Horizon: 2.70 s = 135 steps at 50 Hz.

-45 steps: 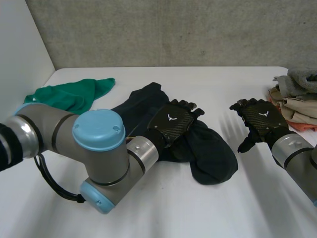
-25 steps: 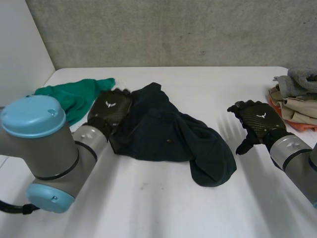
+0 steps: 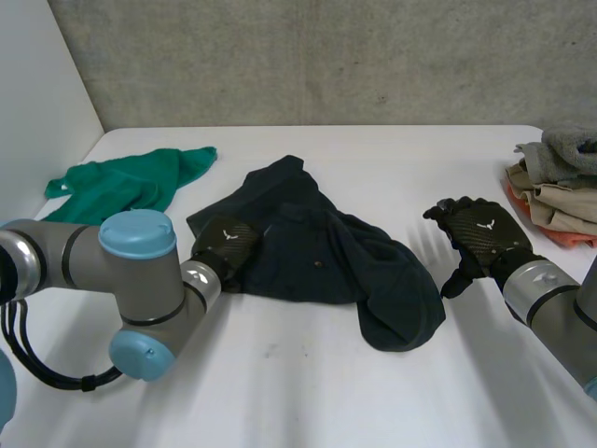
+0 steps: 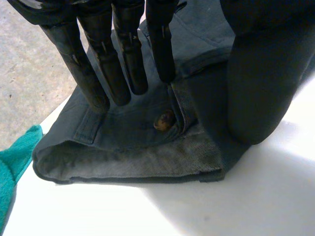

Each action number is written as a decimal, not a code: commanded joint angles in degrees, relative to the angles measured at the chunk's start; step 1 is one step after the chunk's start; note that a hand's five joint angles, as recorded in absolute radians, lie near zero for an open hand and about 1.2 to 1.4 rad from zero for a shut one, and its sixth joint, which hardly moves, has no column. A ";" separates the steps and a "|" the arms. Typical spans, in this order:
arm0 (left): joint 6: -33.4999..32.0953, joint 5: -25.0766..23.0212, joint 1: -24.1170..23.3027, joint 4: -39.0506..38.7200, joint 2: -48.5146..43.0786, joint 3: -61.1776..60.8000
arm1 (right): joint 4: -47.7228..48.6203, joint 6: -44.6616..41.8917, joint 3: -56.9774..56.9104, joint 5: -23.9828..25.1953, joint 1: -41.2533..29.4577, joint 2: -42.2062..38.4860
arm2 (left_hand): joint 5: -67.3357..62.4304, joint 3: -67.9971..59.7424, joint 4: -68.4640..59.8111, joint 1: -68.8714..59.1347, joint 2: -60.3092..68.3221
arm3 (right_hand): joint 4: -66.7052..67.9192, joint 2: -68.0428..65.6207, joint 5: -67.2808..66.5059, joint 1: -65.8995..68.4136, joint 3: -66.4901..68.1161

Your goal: Fold the laundry.

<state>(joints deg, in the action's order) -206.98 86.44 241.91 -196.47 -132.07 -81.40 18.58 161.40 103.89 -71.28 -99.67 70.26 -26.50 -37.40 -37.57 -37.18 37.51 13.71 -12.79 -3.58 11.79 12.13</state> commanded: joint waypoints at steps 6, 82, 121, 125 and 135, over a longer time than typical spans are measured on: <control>-0.09 2.49 1.11 -2.32 -0.92 4.49 | 0.05 -0.03 -0.09 -0.09 0.01 -0.74 | -43.50 -42.60 -42.43 -42.82 42.49 | -3.71 2.79 3.58 -1.79 -2.13; 6.68 5.14 1.46 6.98 17.01 -8.24 | -29.74 -0.91 -24.53 -6.51 -11.86 -5.05 | -1.13 -0.23 -0.06 -0.45 0.12 | 11.84 -12.75 -11.96 13.75 13.41; -1.76 6.81 -0.91 -6.99 9.54 -15.28 | -8.91 -10.40 -8.88 -7.91 -13.62 -6.20 | -43.50 -42.60 -42.43 -42.82 42.49 | 66.29 -67.21 -66.42 68.21 67.87; -1.06 8.66 -1.70 -6.73 20.78 -16.33 | -10.57 -11.45 -9.75 -7.91 -13.62 0.38 | -43.50 -42.60 -42.43 -42.82 42.49 | 66.29 -67.21 -66.42 68.21 67.87; 1.84 10.33 -4.95 -1.55 43.55 -16.60 | -26.30 -12.86 -23.90 -7.12 -10.45 14.02 | -43.50 -42.60 -42.43 -42.82 42.49 | 66.29 -67.21 -66.42 68.21 67.87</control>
<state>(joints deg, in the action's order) -207.43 96.51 238.81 -201.51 -98.66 -98.64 -0.13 148.81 88.41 -78.62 -111.82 78.86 -56.08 -67.96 -68.65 -65.85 68.47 67.83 -67.31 -55.80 55.99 66.85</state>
